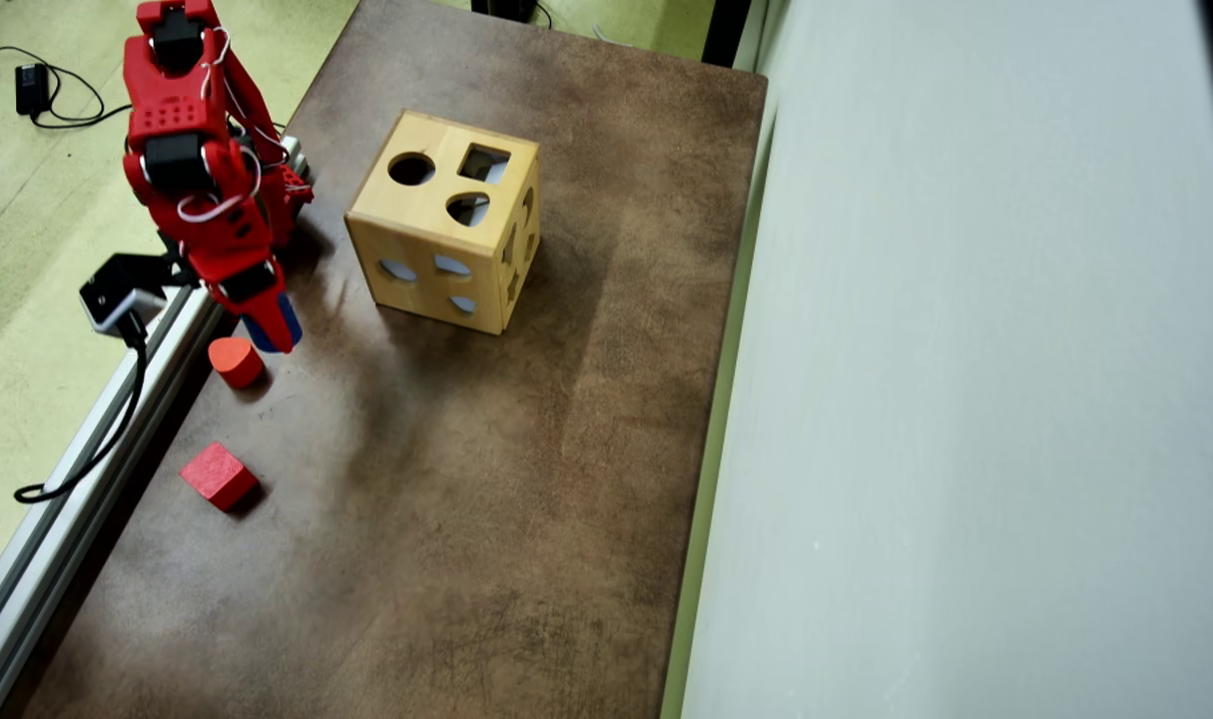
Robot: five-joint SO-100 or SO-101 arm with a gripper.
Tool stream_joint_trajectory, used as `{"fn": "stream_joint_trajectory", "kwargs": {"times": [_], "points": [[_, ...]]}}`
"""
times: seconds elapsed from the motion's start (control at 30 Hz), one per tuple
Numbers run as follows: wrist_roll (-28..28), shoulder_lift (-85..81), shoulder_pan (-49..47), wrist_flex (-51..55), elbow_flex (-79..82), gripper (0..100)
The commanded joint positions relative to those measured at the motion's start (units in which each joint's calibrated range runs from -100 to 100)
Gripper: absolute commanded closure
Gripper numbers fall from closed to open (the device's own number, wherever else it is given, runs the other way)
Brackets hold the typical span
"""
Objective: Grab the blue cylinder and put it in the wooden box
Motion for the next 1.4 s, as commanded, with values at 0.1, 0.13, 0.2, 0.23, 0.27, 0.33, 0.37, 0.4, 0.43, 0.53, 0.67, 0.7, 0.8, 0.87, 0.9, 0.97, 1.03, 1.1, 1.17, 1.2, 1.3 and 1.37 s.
{"fn": "stream_joint_trajectory", "kwargs": {"times": [0.1,0.13,0.2,0.23,0.27,0.33,0.37,0.4,0.43,0.53,0.67,0.7,0.8,0.87,0.9,0.97,1.03,1.1,1.17,1.2,1.3,1.37], "points": [[-2.54,-2.95,-8.82,2.99,-9.20,93],[-2.69,-2.95,-10.01,2.99,-9.20,93],[-3.17,-2.95,-12.83,2.99,-9.20,93],[-3.52,-2.95,-14.39,2.99,-9.20,93],[-3.86,-2.95,-15.88,2.99,-9.20,93],[-4.59,-3.03,-18.92,2.99,-9.20,93],[-4.88,-3.03,-20.34,2.99,-9.11,93],[-5.18,-3.20,-21.82,2.99,-8.93,93],[-5.42,-3.46,-23.23,3.07,-8.84,93],[-6.01,-3.71,-27.02,3.15,-8.84,93],[-6.98,-3.80,-31.63,3.23,-8.84,93],[-7.13,-3.80,-32.82,3.23,-8.84,93],[-7.72,-3.71,-36.98,3.31,-8.84,93],[-8.06,-3.37,-39.58,3.31,-8.75,93],[-8.21,-3.29,-40.84,3.31,-8.75,93],[-8.55,-3.29,-43.29,3.31,-8.75,93],[-8.69,-3.29,-45.67,3.39,-8.75,93],[-8.69,-3.46,-47.38,3.39,-8.75,93],[-8.69,-3.80,-48.20,3.39,-8.12,93],[-8.69,-3.88,-48.57,3.39,-7.23,93],[-8.64,-4.14,-49.01,3.39,-4.10,93],[-8.64,-6.26,-49.01,3.39,-3.47,93]]}}
